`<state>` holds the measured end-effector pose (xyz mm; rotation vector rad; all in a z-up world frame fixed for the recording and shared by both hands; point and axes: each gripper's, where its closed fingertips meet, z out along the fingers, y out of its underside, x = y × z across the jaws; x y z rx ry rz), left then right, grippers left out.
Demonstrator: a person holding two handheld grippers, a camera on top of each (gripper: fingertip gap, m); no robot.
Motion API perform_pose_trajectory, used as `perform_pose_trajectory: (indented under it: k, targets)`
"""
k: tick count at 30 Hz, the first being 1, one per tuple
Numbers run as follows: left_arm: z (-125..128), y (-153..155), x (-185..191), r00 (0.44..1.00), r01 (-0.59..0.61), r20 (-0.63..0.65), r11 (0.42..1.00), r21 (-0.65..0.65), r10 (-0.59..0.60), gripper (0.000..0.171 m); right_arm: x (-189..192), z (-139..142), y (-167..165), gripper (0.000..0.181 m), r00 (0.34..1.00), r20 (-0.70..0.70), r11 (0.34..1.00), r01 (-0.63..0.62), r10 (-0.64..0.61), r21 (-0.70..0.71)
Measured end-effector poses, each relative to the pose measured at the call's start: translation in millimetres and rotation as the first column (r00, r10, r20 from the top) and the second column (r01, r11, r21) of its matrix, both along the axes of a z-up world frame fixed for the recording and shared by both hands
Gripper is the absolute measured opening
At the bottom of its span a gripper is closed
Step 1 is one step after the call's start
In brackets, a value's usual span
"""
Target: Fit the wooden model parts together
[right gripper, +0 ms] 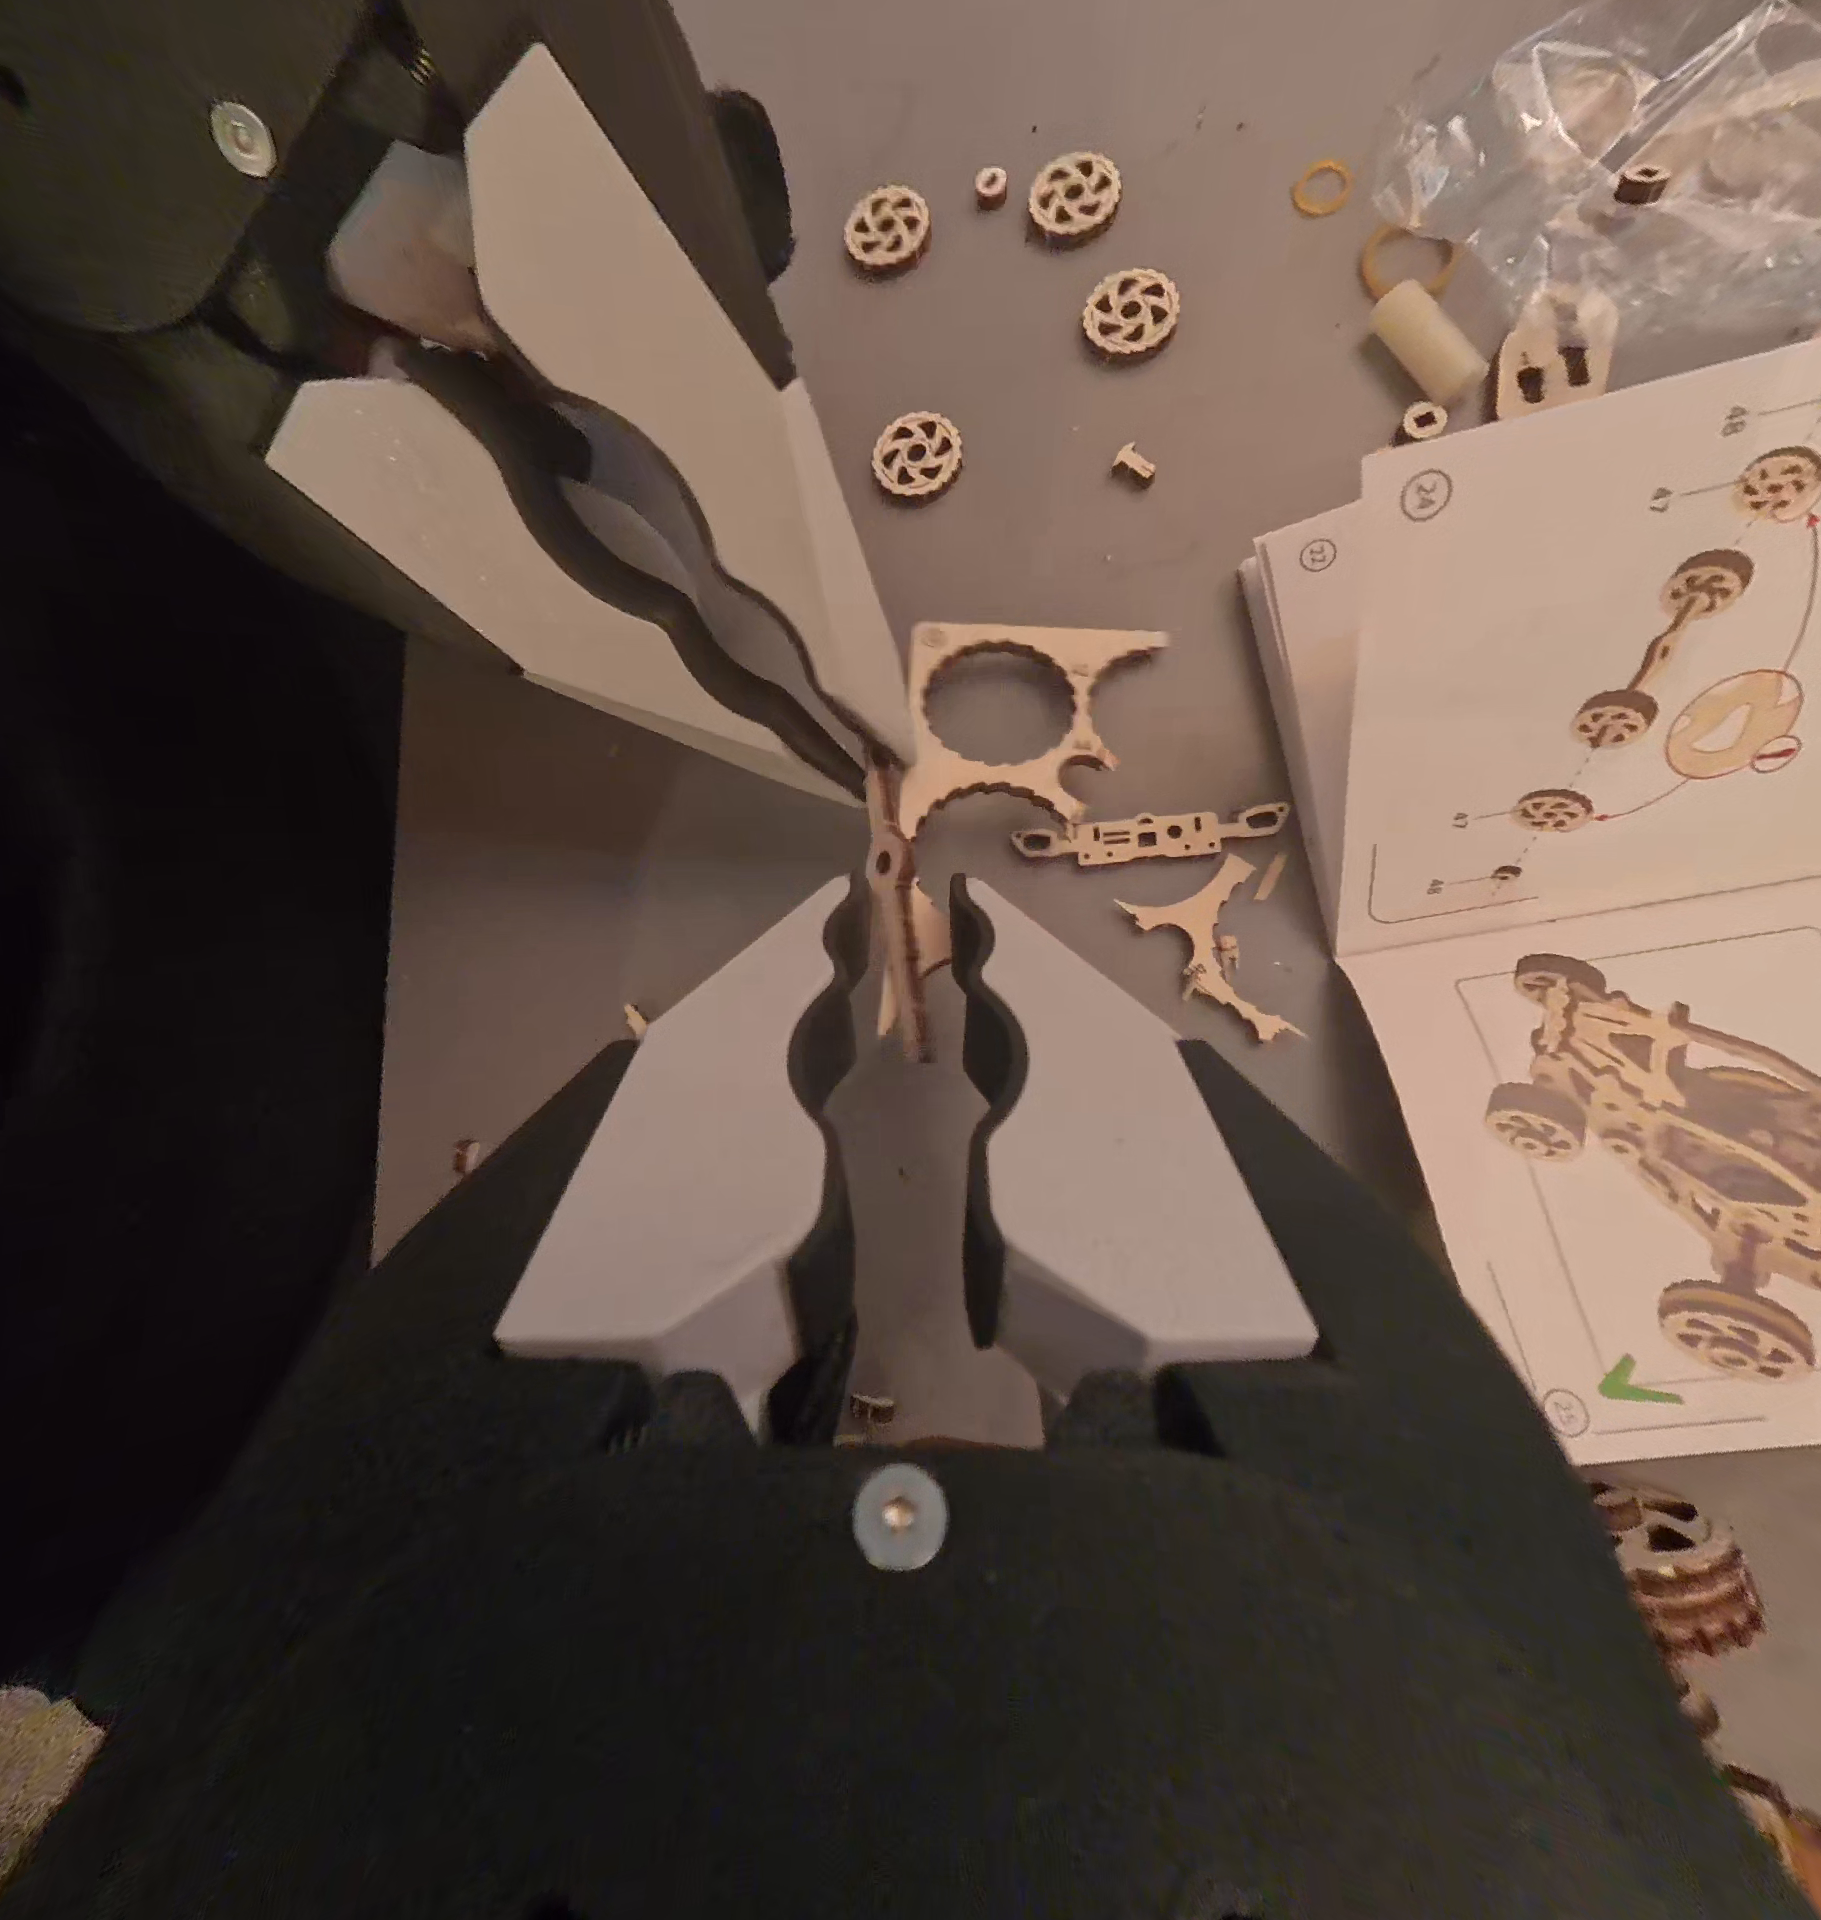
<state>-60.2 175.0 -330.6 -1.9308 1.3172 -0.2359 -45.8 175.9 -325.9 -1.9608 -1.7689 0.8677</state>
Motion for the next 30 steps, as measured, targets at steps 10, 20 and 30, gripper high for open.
perform_pose_trajectory:
  k: [10,20,30]
  targets:
    - [-2,-5,7,0.998,0.008,0.068,0.990,-0.142,0.002,0.002,4,-1,0,0.012,1.000,-0.011,0.993,0.018,-0.017,0.121]
    - [-7,-4,2,0.997,-0.017,0.075,0.984,-0.176,0.030,0.008,6,3,-9,0.003,0.995,-0.095,0.994,0.033,-0.023,0.103]
    - [-18,-2,-5,0.999,-0.039,0.011,0.983,-0.179,0.042,0.017,15,8,-5,0.018,0.988,-0.133,0.991,0.087,-0.073,0.103]
